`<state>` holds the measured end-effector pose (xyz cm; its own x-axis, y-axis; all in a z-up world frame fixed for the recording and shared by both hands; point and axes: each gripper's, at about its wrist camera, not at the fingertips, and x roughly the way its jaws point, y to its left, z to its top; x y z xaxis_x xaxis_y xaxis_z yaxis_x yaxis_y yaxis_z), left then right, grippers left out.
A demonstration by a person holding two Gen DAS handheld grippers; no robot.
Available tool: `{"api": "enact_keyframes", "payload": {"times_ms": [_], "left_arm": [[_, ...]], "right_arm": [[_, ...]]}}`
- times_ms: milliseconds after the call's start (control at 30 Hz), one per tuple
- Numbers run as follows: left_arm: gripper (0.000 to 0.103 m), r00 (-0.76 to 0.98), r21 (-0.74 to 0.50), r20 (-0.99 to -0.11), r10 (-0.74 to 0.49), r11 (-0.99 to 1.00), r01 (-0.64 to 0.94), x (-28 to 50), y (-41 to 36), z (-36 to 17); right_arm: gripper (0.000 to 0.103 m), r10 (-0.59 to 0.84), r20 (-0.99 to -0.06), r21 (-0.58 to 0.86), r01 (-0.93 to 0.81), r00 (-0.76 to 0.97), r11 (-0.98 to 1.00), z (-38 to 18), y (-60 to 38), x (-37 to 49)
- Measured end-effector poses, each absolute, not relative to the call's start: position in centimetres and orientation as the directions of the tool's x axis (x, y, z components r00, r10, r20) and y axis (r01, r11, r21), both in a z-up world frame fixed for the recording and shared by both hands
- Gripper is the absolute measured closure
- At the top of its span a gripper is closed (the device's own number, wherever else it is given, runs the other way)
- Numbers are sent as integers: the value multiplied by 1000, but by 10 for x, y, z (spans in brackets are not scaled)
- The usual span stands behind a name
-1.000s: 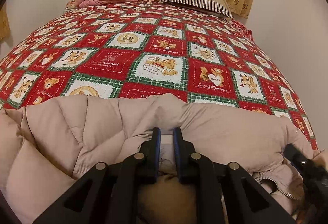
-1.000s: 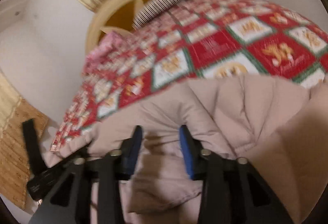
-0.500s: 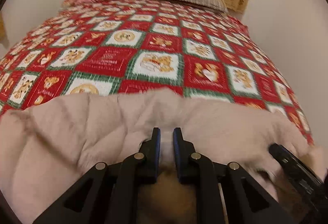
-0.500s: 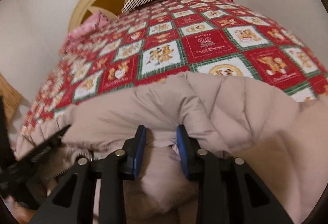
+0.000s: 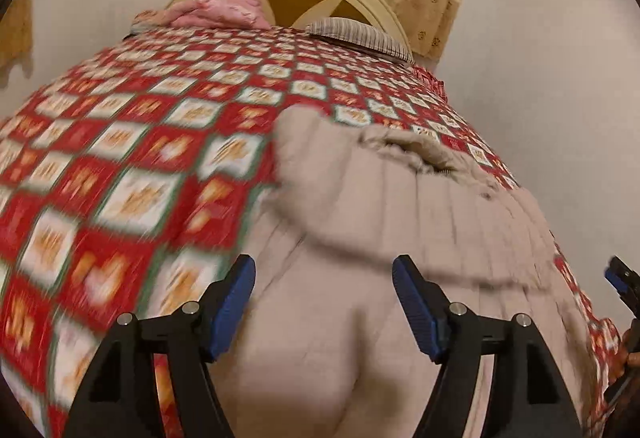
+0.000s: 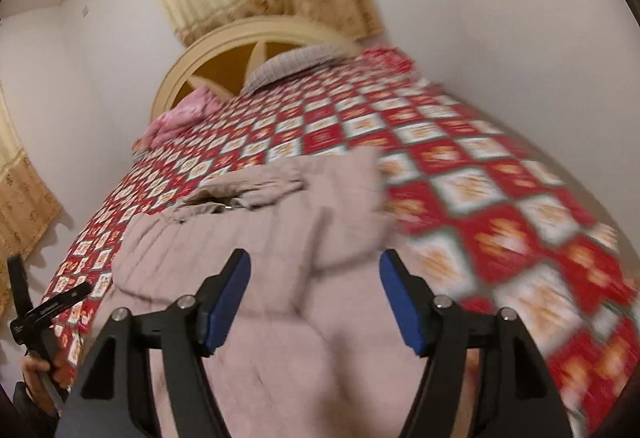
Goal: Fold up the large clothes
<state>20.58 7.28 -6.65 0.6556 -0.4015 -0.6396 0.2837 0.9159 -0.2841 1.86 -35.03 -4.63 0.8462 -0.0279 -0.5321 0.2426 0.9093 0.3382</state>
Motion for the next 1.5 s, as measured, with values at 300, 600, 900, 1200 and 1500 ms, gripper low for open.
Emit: {"api": "enact_keyframes", "payload": {"times_ms": [300, 600, 900, 1200, 1500], "left_arm": [[31, 572, -411, -661, -485, 872, 265, 134, 126, -106], [31, 531, -453, -666, -524, 850, 271, 96, 134, -126], [30, 515, -389, -668, -537, 842, 373, 61, 136, -133], [37, 521, -379, -655, -548, 834, 401, 49, 134, -137], [90, 468, -523, -570, -675, 738, 427, 47, 141, -120]], "right_arm": [[28, -53, -638, 294, 307, 768, 905, -69, -363, -94], [28, 53, -739, 271, 225, 671, 936, -121, -336, -95], [53, 99, -806, 224, 146, 583, 964, -139, -316, -99], [50, 163, -791, 325, 179, 590, 929, -156, -324, -101], [87, 242, -755, 426, 176, 610, 888, -128, -330, -105]]}}
